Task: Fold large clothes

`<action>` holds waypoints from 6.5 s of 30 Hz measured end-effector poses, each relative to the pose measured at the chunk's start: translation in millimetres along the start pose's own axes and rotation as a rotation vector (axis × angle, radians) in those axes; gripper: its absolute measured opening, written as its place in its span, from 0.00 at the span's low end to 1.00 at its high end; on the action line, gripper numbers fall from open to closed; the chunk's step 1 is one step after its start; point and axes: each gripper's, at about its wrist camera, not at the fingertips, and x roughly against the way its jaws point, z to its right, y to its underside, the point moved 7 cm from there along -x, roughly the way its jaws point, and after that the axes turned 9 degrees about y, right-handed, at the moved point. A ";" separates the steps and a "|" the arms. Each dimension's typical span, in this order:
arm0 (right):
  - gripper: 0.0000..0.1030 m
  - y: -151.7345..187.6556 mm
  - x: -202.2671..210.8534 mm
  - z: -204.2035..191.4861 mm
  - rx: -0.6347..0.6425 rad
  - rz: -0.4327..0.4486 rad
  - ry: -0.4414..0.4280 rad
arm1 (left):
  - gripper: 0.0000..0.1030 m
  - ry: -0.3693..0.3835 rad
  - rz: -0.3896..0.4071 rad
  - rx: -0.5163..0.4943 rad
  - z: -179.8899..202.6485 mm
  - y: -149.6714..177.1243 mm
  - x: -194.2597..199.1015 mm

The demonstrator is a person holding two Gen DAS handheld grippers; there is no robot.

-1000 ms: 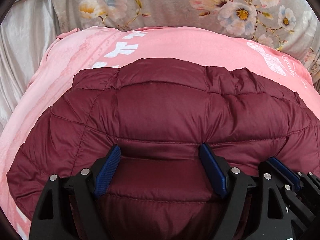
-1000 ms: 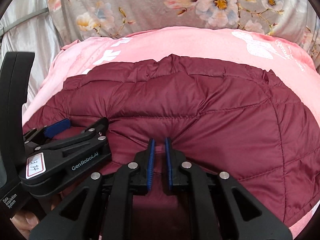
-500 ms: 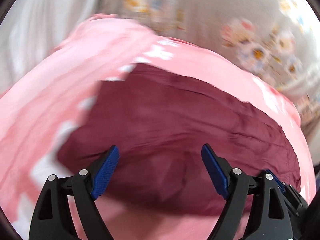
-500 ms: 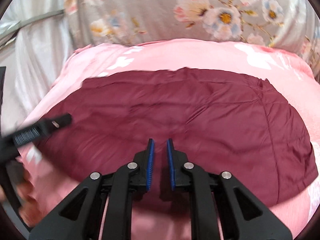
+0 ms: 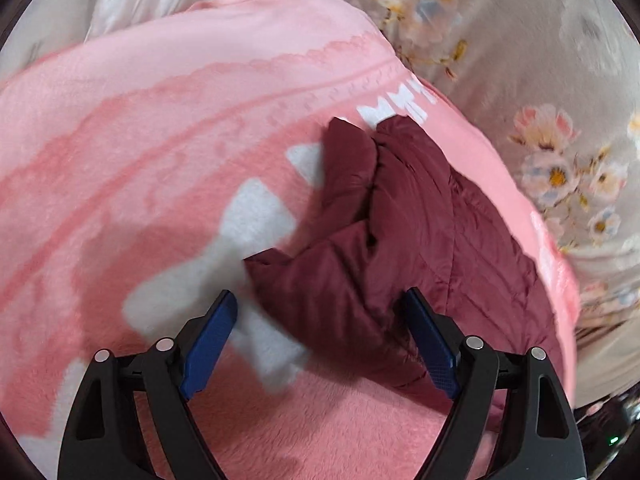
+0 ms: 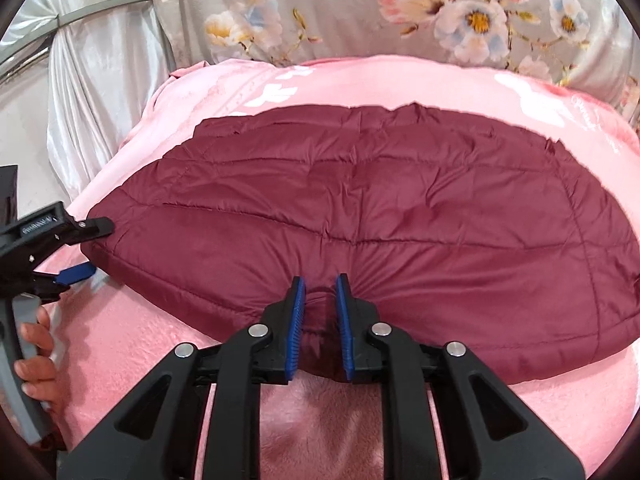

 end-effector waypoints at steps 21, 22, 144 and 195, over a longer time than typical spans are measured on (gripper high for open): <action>0.15 10.8 32.7 58.3 -0.278 -0.126 -0.181 | 0.11 0.275 0.031 -0.528 251.2 12.7 62.2; 0.15 11.2 41.7 69.4 -0.290 -0.112 -0.162 | 0.12 0.291 0.017 -0.560 269.8 22.3 60.2; 0.14 -87.5 -69.9 288.2 -0.388 -0.026 0.331 | 0.57 -0.073 -0.072 -0.746 338.9 47.5 -236.3; 0.21 45.4 50.2 238.2 -0.284 -0.126 0.231 | 0.63 -0.129 -0.167 -0.762 265.7 148.6 -112.0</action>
